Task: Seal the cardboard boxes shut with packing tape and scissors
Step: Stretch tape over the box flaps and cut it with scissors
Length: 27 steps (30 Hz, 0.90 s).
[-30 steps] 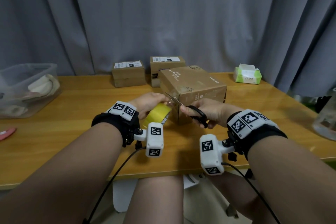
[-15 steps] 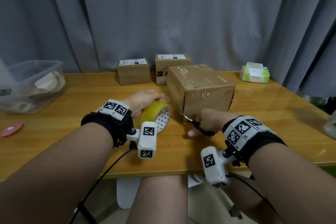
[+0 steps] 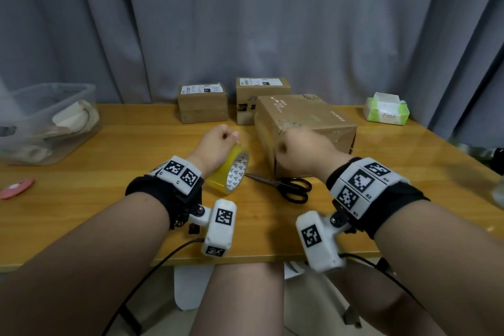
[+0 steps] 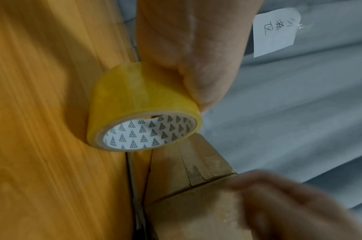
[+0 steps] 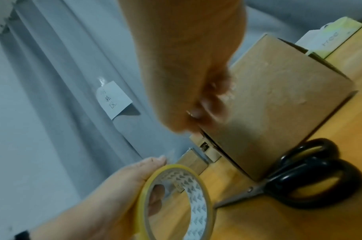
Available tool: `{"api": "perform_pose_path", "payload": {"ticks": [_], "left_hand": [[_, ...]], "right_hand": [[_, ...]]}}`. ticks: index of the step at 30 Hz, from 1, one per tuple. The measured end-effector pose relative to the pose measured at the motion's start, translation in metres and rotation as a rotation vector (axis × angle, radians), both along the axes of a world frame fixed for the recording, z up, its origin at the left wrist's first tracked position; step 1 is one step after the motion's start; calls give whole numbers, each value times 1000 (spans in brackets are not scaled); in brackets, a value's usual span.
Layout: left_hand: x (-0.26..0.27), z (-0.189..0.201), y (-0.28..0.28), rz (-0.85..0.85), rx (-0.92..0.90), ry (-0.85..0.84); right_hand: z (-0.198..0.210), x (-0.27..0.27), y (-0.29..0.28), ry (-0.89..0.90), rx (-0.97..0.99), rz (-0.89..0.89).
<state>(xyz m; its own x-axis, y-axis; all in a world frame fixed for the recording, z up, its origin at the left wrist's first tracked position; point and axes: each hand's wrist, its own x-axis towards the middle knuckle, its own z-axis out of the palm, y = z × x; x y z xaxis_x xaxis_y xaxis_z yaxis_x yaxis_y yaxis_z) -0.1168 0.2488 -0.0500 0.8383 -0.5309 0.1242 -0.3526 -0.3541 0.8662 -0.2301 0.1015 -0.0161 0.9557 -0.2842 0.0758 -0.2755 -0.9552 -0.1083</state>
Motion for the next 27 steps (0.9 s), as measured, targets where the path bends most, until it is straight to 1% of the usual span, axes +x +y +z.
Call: {"api": "perform_pose_path", "payload": {"ticks": [1,2,3,4,6,7,8,10,14,17,20,22,25,27], "left_hand": [[2,-2,1,12,-8,4],[4,-2,2,20,-13,5],[5,-3,2,24,-12,5],[5,-4,3,26,-6,1],[4,-5,2,21,5,-15],[5,-6,2,21,6,-20],[6,-6,1,24,6,-22],[8,-8,0,39,5,-25],[10,-7,-4,40,17,-32],[10,-7,-4,39,23,-32],[8,-7,-3,36,-27,-22],[6,-7,0,14,-69,-15],[4,-5,8,-31,-120,5],[4,1,10,-28,-136,-23]], "right_hand": [[8,0,1,-252,-2,-3],[14,4,1,-451,-30,8],[16,10,-1,-542,-61,16],[14,17,-3,-533,-75,10],[-1,33,-7,-349,-55,-73],[-11,40,-9,-269,-78,-120],[-20,45,-9,-225,-123,-155],[-30,54,-6,-212,-183,-191],[-28,58,4,-139,-244,-285],[-27,60,6,-122,-204,-311],[-20,58,9,-99,-120,-285],[-5,50,0,-70,-63,-213],[16,33,-35,-29,-27,-101],[19,23,-58,32,1,-79]]}}
